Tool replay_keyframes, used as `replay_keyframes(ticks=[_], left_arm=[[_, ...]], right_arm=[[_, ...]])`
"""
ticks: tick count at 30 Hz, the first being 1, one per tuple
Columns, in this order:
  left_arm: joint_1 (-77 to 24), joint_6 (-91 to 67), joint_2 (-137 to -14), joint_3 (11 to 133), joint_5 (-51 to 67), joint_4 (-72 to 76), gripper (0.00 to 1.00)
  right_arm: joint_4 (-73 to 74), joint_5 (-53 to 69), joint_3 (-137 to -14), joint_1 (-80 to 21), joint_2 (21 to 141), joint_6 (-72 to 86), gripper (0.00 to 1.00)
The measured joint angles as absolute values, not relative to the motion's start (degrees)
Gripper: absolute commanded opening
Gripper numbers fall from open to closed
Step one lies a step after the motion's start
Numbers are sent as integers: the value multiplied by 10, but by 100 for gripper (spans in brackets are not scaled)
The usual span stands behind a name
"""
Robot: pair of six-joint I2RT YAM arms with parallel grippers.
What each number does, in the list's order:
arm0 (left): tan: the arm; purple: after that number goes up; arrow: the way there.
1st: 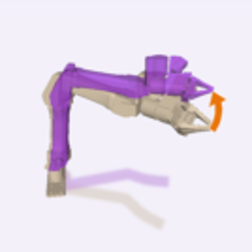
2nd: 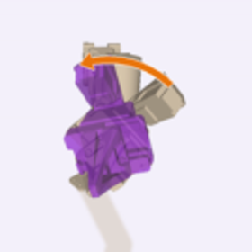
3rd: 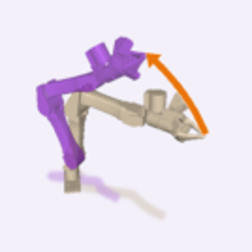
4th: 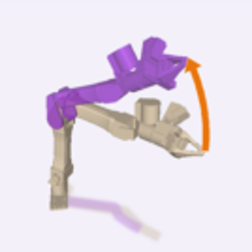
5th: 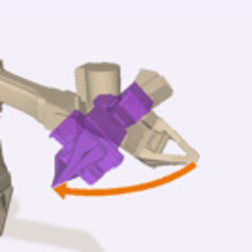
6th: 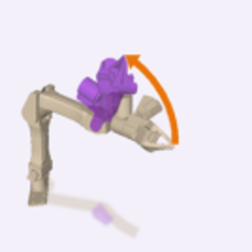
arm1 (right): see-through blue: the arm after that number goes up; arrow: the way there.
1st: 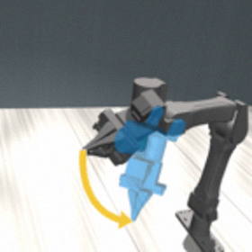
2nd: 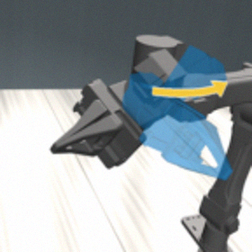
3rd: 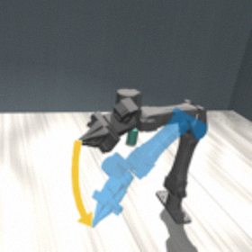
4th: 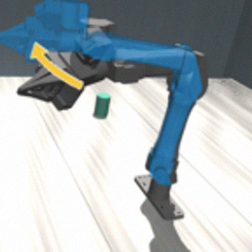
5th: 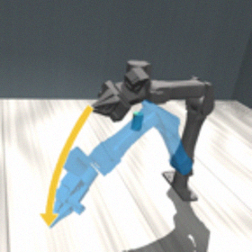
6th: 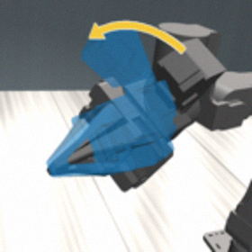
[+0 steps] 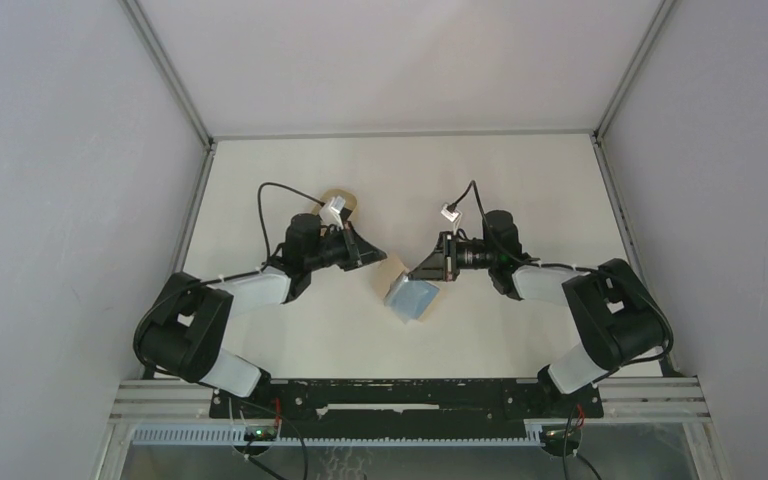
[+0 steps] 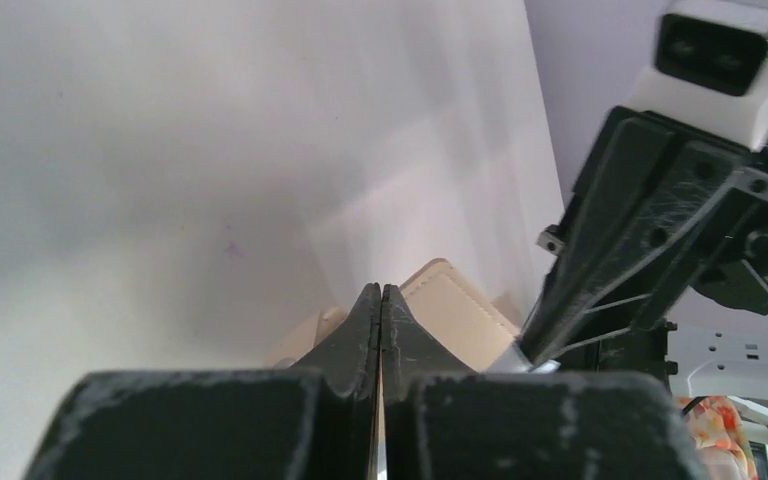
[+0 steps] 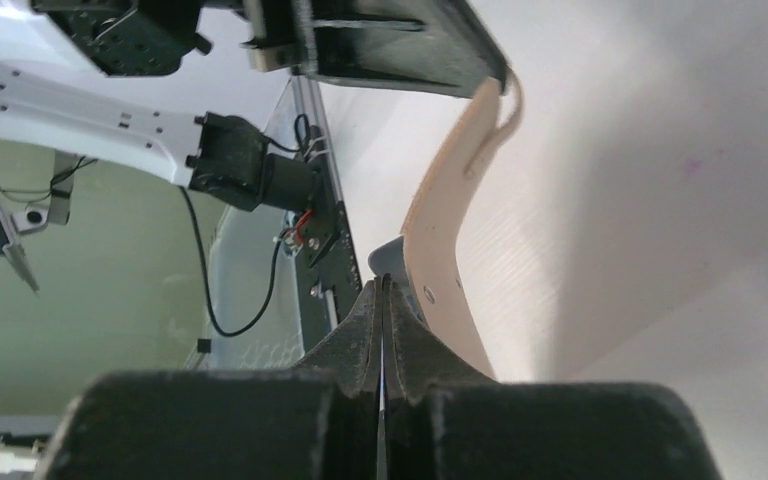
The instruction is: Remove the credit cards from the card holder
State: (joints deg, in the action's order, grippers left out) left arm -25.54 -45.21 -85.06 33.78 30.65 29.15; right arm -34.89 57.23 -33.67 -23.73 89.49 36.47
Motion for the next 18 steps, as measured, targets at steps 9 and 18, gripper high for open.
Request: replay_keyframes(ticks=[9, 18], left_arm=[[-255, -417, -854, 373, 286, 204, 0], [-258, -415, -858, 375, 286, 187, 4]], right_arm=[[-318, 626, -337, -237, 822, 362, 0], [-309, 651, -343, -237, 833, 364, 0]])
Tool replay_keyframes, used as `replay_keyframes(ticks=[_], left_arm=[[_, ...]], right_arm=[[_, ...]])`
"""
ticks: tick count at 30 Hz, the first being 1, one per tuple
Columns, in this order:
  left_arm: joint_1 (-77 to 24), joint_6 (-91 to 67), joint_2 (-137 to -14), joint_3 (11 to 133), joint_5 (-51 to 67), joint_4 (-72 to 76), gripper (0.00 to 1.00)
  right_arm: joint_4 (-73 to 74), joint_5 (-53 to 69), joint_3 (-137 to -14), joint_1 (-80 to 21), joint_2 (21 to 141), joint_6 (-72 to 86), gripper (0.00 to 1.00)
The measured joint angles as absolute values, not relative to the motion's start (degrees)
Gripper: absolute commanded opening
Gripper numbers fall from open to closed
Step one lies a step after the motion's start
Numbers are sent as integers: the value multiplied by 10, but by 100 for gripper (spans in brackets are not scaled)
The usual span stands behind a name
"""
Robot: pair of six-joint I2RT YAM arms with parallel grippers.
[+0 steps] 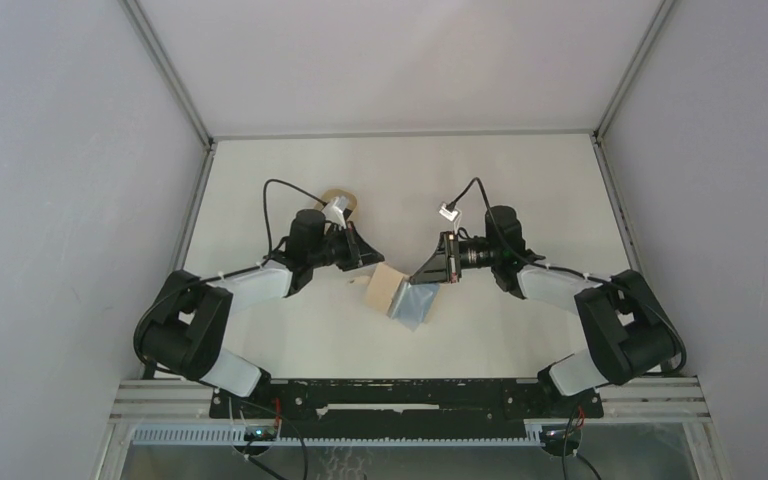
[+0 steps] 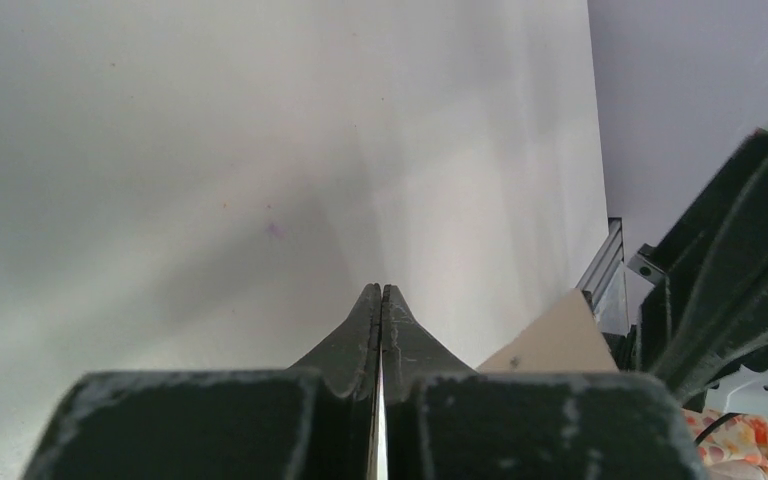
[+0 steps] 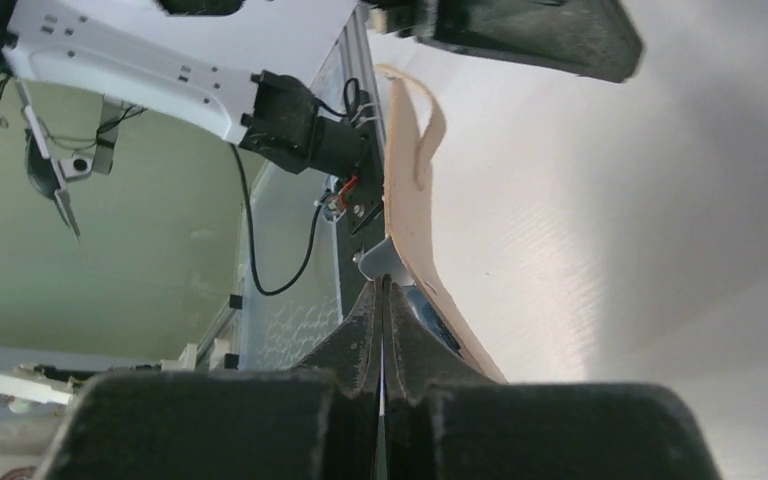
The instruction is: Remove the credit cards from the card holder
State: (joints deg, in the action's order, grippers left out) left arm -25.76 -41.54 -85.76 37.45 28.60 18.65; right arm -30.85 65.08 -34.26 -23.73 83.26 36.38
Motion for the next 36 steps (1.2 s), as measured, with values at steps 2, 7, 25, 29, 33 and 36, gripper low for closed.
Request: replay_keyframes(ticks=[2, 7, 25, 29, 33, 36], left_arm=[[-258, -415, -856, 375, 283, 182, 7], [-258, -405, -829, 378, 264, 134, 15], [-298, -369, -838, 396, 202, 52, 27], [-302, -369, -865, 395, 185, 47, 26], [-302, -371, -883, 391, 176, 52, 20], [-302, -375, -897, 384, 175, 61, 11]], right_arm=[[-275, 638, -357, -237, 849, 350, 11], [-173, 588, -405, -228, 900, 304, 55], [97, 234, -468, -353, 854, 211, 73], [123, 160, -518, -424, 875, 169, 74], [133, 64, -543, -503, 886, 123, 72], [143, 4, -544, -546, 896, 96, 68]])
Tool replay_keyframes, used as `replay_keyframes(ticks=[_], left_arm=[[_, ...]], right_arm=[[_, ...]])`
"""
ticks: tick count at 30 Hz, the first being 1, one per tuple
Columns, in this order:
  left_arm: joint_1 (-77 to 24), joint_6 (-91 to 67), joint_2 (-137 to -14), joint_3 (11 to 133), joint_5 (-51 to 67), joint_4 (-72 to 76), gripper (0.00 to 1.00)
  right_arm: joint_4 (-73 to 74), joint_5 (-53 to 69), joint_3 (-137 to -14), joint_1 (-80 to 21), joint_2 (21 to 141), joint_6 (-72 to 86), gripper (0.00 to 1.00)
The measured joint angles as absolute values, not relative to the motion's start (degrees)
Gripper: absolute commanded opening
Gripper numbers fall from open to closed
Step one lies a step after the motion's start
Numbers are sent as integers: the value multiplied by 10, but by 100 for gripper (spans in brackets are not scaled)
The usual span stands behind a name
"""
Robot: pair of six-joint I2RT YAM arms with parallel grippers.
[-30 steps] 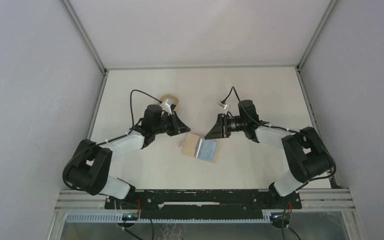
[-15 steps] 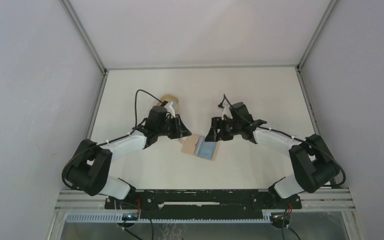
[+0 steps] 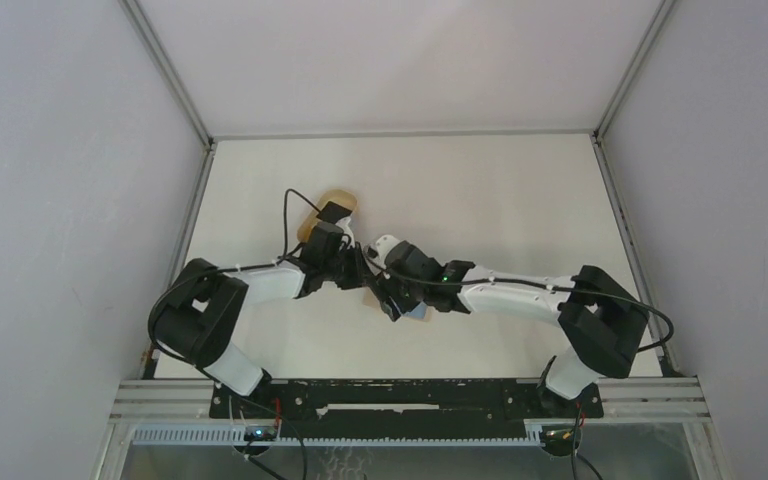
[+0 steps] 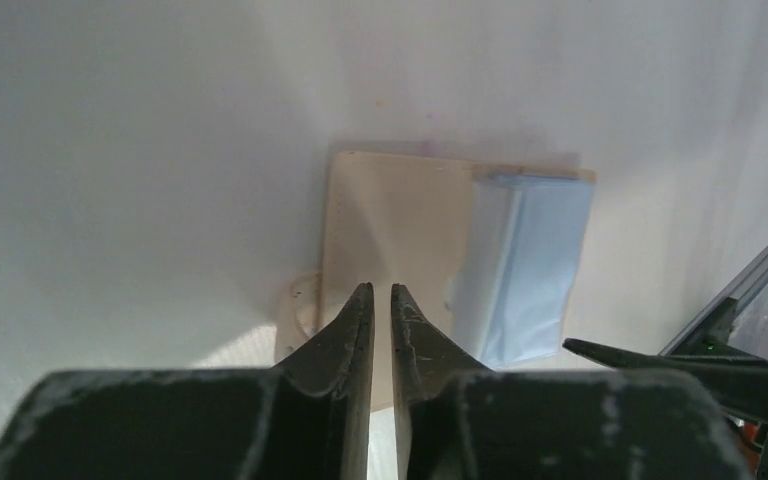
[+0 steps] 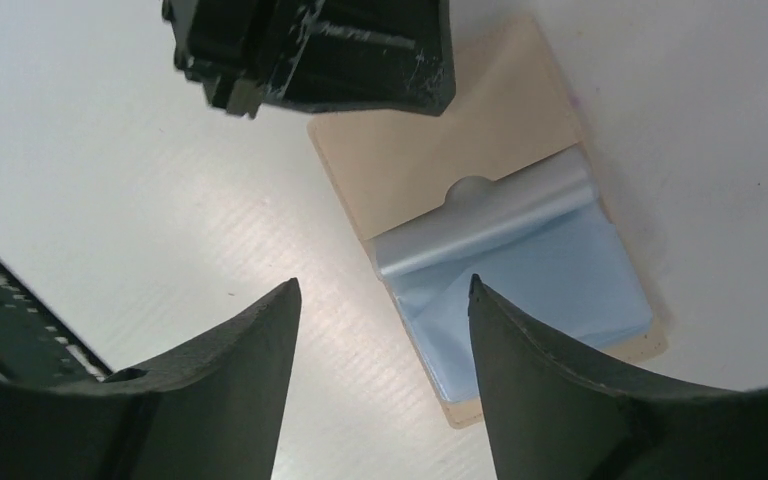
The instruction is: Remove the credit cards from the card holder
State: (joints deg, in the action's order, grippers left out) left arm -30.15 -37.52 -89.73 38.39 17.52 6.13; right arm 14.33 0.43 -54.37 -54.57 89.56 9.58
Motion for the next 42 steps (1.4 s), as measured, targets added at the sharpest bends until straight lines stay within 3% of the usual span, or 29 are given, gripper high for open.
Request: replay_keyframes(ticks=[3, 8, 17, 42], left_arm=[[-302, -378, -915, 376, 175, 71, 8], [-301, -382, -927, 373, 179, 95, 9], [-301, -386, -943, 373, 188, 126, 9], [-301, -387, -955, 373, 199, 146, 9]], right_arm=[[152, -48, -544, -577, 914, 74, 60], [157, -121, -544, -600, 938, 47, 56], [156, -190, -555, -634, 972, 5, 56], [130, -208, -564, -642, 998, -40, 58]])
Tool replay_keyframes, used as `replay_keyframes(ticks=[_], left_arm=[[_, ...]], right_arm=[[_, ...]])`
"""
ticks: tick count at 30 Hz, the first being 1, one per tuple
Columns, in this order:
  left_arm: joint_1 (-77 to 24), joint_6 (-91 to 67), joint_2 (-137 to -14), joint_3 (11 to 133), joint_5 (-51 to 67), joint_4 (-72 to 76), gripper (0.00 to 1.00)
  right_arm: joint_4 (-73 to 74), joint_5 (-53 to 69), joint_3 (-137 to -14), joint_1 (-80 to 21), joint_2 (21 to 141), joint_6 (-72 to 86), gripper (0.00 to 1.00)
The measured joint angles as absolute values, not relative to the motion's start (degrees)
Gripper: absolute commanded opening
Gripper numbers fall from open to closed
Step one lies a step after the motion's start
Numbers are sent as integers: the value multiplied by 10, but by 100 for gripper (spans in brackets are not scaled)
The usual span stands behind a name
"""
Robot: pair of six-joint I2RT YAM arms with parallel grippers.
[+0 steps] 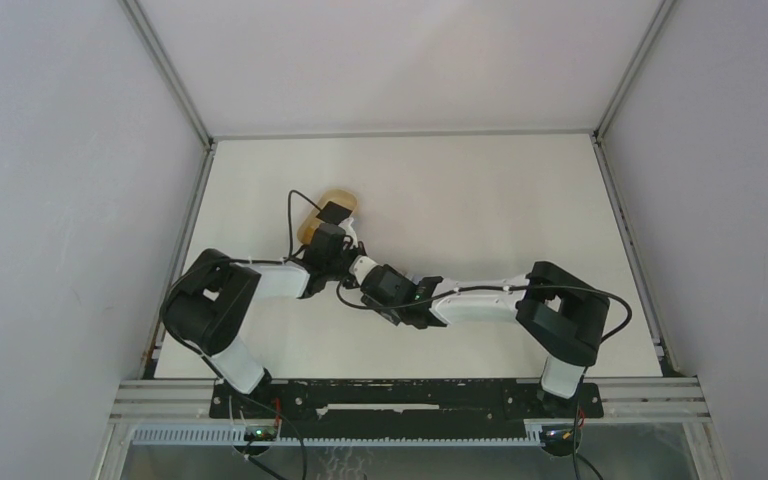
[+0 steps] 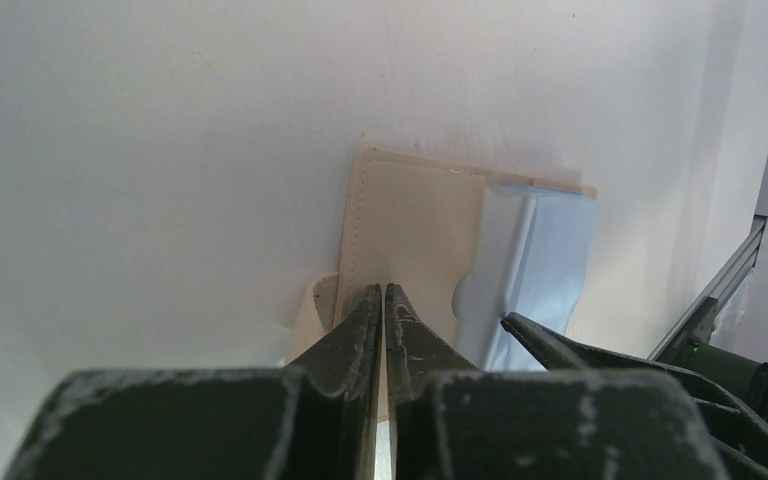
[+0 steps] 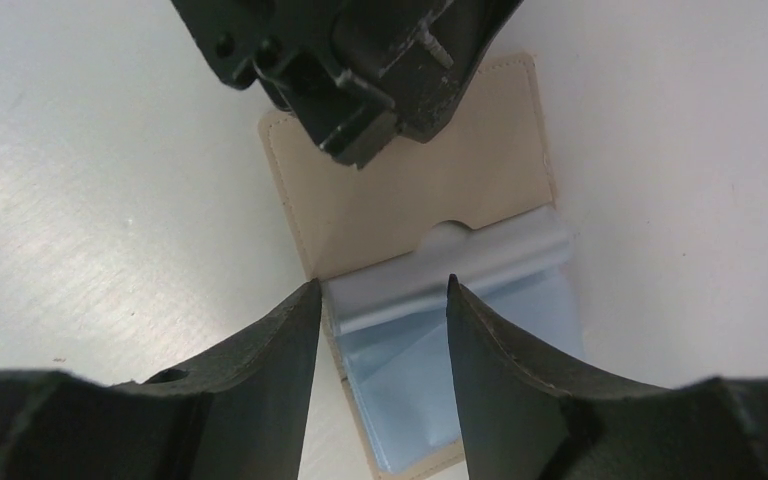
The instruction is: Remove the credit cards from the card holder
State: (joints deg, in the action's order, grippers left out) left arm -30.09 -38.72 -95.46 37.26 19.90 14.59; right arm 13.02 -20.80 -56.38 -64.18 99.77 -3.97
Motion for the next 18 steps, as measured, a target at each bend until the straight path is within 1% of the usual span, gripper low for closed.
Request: replay_keyframes(ticks=[10, 18], left_arm=[[-300, -386, -958, 373, 202, 153, 9], [-299, -383, -964, 373, 208, 164, 10]], right_arm=[[126, -245, -568, -642, 1014, -67, 61], [111, -315, -566, -655, 1025, -108, 61]])
